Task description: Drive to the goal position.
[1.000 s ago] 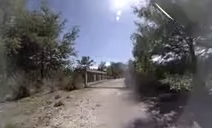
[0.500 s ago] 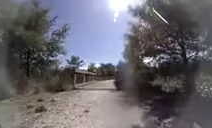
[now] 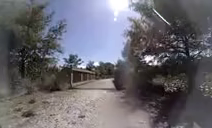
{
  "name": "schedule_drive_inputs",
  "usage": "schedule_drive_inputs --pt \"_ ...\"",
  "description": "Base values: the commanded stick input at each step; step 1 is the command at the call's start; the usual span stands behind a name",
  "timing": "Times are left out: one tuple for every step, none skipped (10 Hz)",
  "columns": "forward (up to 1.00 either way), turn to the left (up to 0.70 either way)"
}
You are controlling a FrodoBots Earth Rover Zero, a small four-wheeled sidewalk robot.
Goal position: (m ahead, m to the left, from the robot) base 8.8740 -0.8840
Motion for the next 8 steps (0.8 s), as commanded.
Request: schedule_drive_inputs --pt "0.45 0.16" --pt "0.45 0.0" --pt "0.45 0.0" --pt "0.45 0.0" --pt "0.45 0.0" --pt "0.45 0.0" --pt "0.45 0.0" --pt "0.45 0.0"
